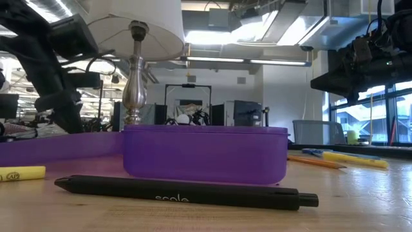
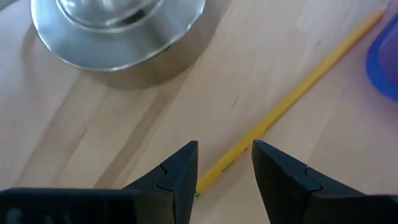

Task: Pick & place school supplies into a supply box
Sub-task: Put the yellow pencil into the purple supply box

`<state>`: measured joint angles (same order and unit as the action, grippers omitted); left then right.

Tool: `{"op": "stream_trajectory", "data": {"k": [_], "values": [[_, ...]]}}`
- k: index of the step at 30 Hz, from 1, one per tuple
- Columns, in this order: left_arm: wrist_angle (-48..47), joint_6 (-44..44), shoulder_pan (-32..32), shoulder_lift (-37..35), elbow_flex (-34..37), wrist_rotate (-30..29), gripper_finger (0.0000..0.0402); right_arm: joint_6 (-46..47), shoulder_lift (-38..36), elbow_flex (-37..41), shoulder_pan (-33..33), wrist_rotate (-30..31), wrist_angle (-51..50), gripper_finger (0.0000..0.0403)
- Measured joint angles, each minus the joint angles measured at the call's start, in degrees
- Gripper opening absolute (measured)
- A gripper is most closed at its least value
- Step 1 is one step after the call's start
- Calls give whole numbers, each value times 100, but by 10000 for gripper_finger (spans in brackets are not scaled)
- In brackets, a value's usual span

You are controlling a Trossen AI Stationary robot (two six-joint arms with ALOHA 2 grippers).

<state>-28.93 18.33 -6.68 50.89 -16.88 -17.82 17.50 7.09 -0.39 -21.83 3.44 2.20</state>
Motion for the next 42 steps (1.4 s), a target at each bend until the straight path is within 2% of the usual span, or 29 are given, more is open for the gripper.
{"op": "stream_trajectory", "data": {"k": [16,29,42], "values": [[223,-175,0,705,-13,83,145,0,1,-1,0,0,0,62],[263,-254,-4,724,-11,188,145,0,0,-1,0,0,0,62],[382,-202,0,717,4,24,145,0,0,-1,-1,0,0,62]]}}
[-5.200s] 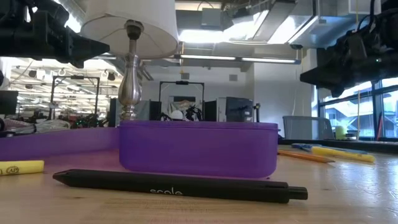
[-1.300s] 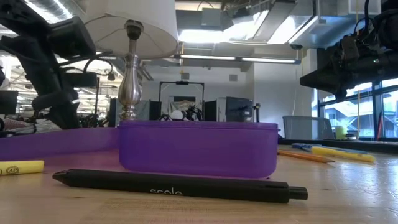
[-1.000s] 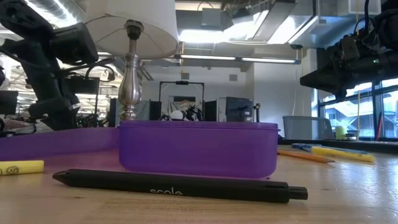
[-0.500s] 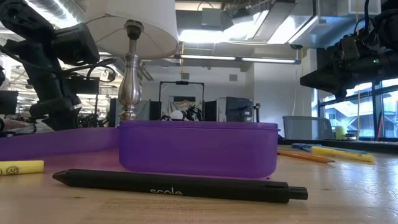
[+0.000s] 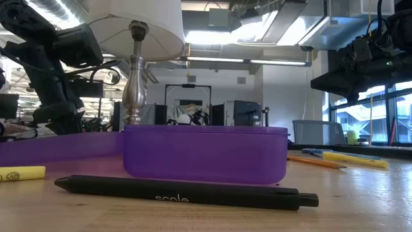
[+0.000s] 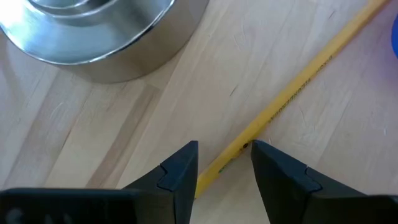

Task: Pick & place school supplies into a supply box
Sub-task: Put the yellow pencil into the purple supply box

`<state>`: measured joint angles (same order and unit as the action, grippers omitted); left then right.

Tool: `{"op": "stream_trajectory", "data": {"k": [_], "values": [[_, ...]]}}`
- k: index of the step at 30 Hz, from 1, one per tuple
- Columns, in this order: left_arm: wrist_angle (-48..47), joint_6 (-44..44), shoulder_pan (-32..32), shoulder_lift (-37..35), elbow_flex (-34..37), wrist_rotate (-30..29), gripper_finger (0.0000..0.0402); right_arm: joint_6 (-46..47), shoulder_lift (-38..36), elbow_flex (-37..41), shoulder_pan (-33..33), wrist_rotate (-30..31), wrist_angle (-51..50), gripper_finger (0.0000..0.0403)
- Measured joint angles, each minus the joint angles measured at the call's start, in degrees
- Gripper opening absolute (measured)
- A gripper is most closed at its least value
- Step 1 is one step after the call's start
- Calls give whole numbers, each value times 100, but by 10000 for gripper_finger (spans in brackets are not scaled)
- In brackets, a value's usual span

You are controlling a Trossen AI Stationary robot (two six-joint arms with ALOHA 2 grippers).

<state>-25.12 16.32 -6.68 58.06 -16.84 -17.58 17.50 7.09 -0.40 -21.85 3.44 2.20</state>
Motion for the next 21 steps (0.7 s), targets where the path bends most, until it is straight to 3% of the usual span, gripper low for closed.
{"op": "stream_trajectory", "data": {"k": [4,10,21], "values": [[2,228,-10,2,0,62,145,0,1,1,1,0,0,62],[3,538,-29,17,-7,650,137,-1,0,0,2,0,0,62],[-92,1760,-22,15,-16,1077,67,0,0,2,2,0,0,62]]}}
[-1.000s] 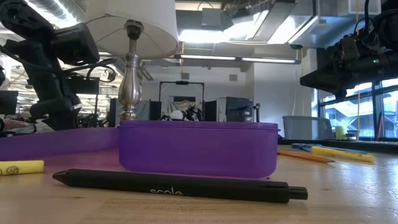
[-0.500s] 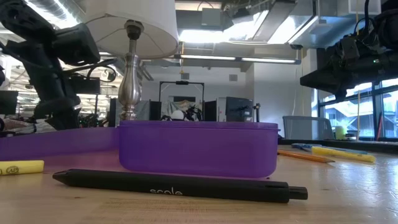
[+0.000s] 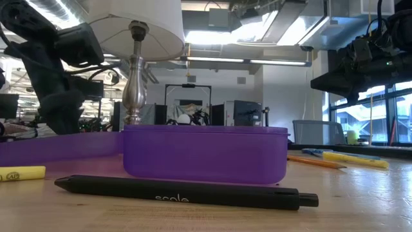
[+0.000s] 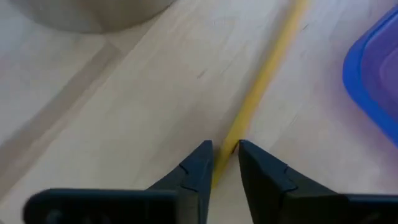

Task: Pick & place school supplies into a supply box
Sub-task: Put the yellow pencil into the purple supply box

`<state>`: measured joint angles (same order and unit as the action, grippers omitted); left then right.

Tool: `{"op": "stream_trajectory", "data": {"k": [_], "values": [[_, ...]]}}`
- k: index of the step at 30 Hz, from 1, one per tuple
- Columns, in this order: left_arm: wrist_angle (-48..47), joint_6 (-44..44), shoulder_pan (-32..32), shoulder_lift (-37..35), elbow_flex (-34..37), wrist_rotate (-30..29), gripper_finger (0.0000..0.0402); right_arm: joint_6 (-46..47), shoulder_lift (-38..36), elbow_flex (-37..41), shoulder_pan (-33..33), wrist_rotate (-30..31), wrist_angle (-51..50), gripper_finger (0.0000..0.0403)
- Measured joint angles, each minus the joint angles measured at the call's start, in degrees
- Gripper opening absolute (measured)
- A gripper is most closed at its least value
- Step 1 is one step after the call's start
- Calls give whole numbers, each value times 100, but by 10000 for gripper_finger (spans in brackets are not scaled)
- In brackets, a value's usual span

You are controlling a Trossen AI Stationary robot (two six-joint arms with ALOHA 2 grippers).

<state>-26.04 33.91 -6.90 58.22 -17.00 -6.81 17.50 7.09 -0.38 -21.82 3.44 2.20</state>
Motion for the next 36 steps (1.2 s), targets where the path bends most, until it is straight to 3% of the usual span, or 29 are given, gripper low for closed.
{"op": "stream_trajectory", "data": {"k": [5,12,24,36], "values": [[-196,628,123,-2,-6,388,36,0,0,0,-2,0,-1,62],[-215,1267,911,-2,-6,548,16,0,0,-2,-2,0,-6,62],[-202,2489,2463,197,-28,61,16,0,0,-2,-1,-1,-13,62],[-202,2852,2838,295,-41,-317,15,0,0,-1,-1,-2,-15,62]]}}
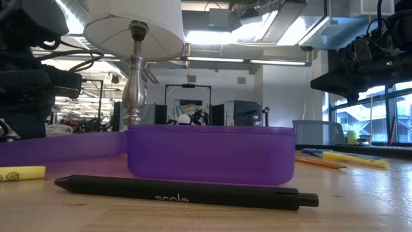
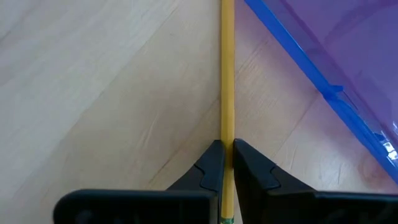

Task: Pick & place school supplies into a supply box
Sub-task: Put the yellow pencil into the purple supply box

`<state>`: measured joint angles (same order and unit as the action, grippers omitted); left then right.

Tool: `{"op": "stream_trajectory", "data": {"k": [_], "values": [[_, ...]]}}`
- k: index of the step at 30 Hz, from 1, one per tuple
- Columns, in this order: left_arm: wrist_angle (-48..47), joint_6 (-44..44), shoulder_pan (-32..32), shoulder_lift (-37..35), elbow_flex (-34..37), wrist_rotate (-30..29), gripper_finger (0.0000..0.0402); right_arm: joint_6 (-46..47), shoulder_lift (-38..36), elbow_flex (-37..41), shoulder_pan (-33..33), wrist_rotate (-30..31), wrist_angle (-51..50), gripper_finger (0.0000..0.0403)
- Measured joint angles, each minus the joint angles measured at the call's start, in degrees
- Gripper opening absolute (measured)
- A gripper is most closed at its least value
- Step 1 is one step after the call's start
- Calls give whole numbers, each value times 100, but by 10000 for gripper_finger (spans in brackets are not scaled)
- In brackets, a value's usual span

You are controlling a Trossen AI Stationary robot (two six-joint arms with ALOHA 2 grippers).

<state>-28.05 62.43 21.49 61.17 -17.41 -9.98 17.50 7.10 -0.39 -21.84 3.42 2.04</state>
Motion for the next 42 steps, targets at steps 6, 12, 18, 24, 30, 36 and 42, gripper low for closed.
{"op": "stream_trajectory", "data": {"k": [6,12,18,24,30,36,42], "values": [[141,-317,8,-110,48,-198,24,0,0,-1,-1,0,0,62],[319,-671,5,-383,85,-234,40,0,2,0,0,0,0,62],[357,-669,2,-411,85,-281,34,0,2,1,1,0,2,62],[198,-767,-17,-426,59,-337,6,0,2,-1,0,0,2,62],[-86,-861,-23,-439,34,-284,5,-2,2,-1,1,1,2,62],[-1438,-866,-24,-172,-608,-190,2,-122,2,0,1,1,4,62],[-1731,-868,-25,337,-952,-13,2,-280,2,1,1,0,7,62]]}}
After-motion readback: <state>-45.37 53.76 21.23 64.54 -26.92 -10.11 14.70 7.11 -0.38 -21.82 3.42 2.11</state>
